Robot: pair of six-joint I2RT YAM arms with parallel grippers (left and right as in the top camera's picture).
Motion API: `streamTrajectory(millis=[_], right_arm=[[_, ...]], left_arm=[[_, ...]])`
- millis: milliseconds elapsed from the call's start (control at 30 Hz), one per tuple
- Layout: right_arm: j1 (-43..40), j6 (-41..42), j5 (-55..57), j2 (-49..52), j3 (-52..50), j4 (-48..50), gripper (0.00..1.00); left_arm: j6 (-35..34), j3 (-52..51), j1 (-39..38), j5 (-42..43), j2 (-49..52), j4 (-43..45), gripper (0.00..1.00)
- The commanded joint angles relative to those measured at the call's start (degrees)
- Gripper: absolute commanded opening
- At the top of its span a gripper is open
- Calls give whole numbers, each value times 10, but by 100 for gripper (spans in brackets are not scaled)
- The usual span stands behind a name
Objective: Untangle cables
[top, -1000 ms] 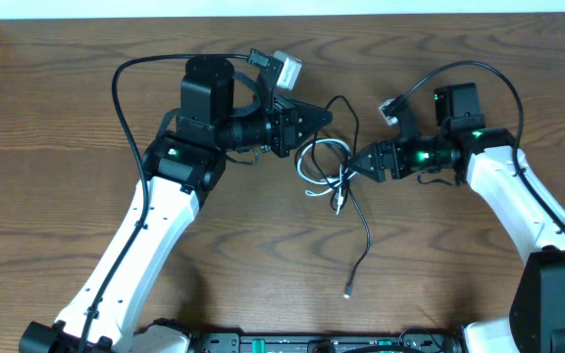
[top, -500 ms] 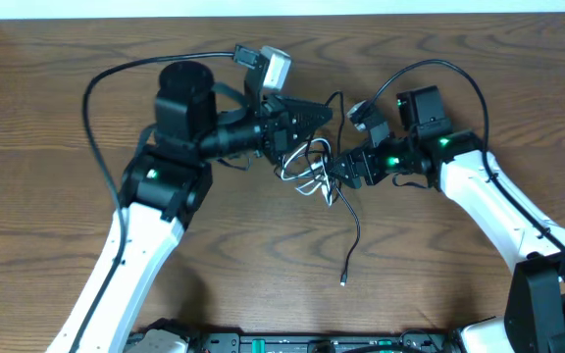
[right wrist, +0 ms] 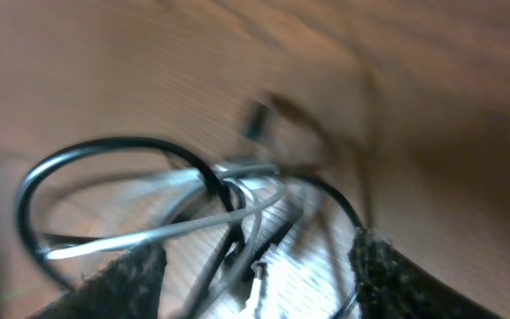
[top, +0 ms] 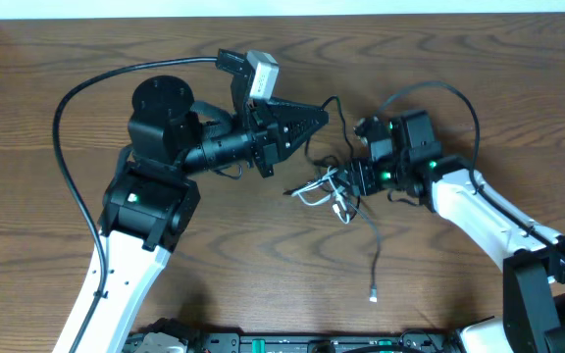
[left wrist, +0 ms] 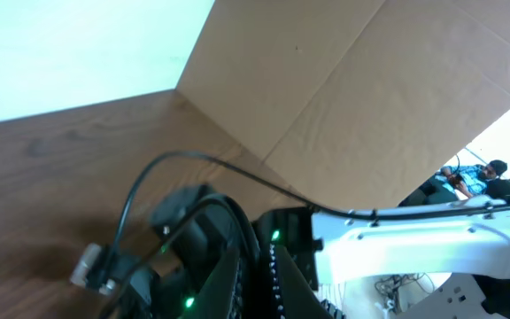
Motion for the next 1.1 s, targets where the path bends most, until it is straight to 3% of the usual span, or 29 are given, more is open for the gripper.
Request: streamTrajectory(millis=[0,100,133,367,667,867,967,1067], right_arm=[[0,79,126,3,-40,-10,42],[-10,140,197,3,-46,-52,5],[-15,156,216,3,-46,-68,1],[-50,174,256,2,-46,-108,1],[-158,192,254,2,-45,-136,1],[-200,144,159,0,-40,-132,1],[-200,87,84,0,-26,-122,1],[-200,65,31,0,-6,-130,1]], left_arm=[[-5,-1,12,-5,-27,6,7],[-5,-1,32,-5,-28,-3,8],[-4,-1,43,-6,-28,-9,8],[38,-1,119,-19,-27,-70,8],[106,-1,206,-151,-26,-173,8],[105,-1,223,-153,-15,-187,9],[105,-1,222,-139,1,-204,29],[105,-1,222,-101,26,-214,37]])
